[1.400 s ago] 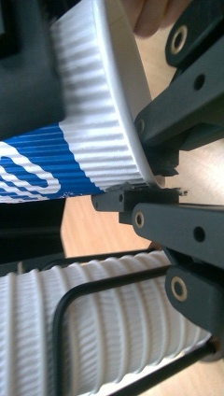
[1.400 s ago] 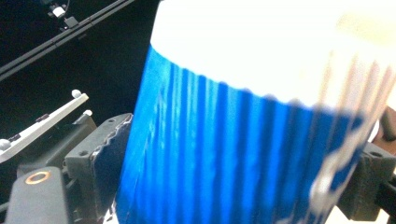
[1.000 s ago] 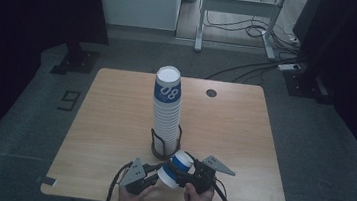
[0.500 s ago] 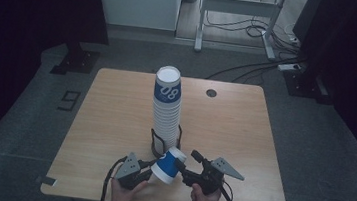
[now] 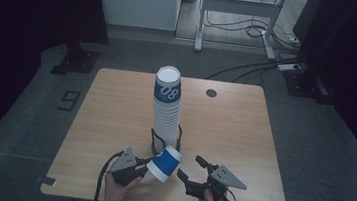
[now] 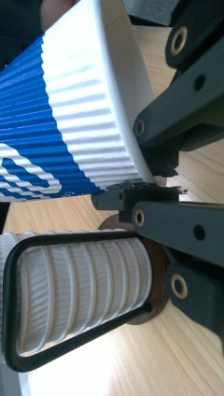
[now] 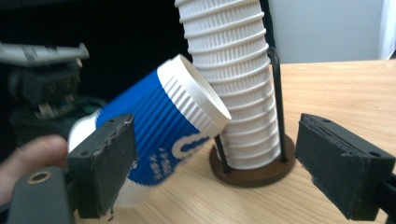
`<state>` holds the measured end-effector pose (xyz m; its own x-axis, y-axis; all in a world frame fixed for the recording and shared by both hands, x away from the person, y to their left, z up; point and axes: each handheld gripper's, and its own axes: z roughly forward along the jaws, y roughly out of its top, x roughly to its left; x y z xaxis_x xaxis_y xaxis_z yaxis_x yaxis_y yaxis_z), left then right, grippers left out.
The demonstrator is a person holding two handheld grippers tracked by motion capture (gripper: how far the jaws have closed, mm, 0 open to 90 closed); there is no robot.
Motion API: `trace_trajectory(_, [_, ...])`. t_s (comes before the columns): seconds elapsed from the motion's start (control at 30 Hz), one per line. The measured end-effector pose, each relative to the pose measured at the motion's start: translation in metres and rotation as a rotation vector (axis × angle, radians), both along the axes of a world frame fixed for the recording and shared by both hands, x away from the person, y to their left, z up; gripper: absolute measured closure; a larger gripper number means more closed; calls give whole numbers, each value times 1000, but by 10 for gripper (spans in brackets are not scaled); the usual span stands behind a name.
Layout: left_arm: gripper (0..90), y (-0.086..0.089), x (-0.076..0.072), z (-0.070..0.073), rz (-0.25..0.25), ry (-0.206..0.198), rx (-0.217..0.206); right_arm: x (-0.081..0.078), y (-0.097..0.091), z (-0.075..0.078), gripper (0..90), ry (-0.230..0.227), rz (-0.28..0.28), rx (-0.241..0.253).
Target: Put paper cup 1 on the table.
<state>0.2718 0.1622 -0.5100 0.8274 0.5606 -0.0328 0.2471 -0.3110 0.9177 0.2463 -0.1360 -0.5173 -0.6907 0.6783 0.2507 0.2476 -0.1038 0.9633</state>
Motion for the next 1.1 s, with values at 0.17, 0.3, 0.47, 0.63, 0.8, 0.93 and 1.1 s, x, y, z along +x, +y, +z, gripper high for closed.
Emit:
trace_trajectory(0.17, [832,0,1,6,15,-5,20,-2,1,-6,123,-40,3,-99])
trace_trajectory(0.3, [832,2,4,12,8,22,17,-2,4,-10,124,-63,21,-174])
trace_trajectory(0.47, [832,4,5,20,4,36,68,-2,10,-16,128,-80,31,-244])
trace_trajectory(0.63, [832,1,7,29,-28,65,139,-3,17,-22,123,-108,10,-321])
trace_trajectory(0.8, [831,-4,10,35,-42,88,172,-3,23,-24,133,-157,-3,-380])
trace_trajectory(0.93, [831,-7,13,40,-57,115,212,-4,24,-24,101,-186,-18,-429])
trace_trajectory(1.1, [831,-14,18,46,-84,154,276,-6,25,-24,8,-224,-18,-471])
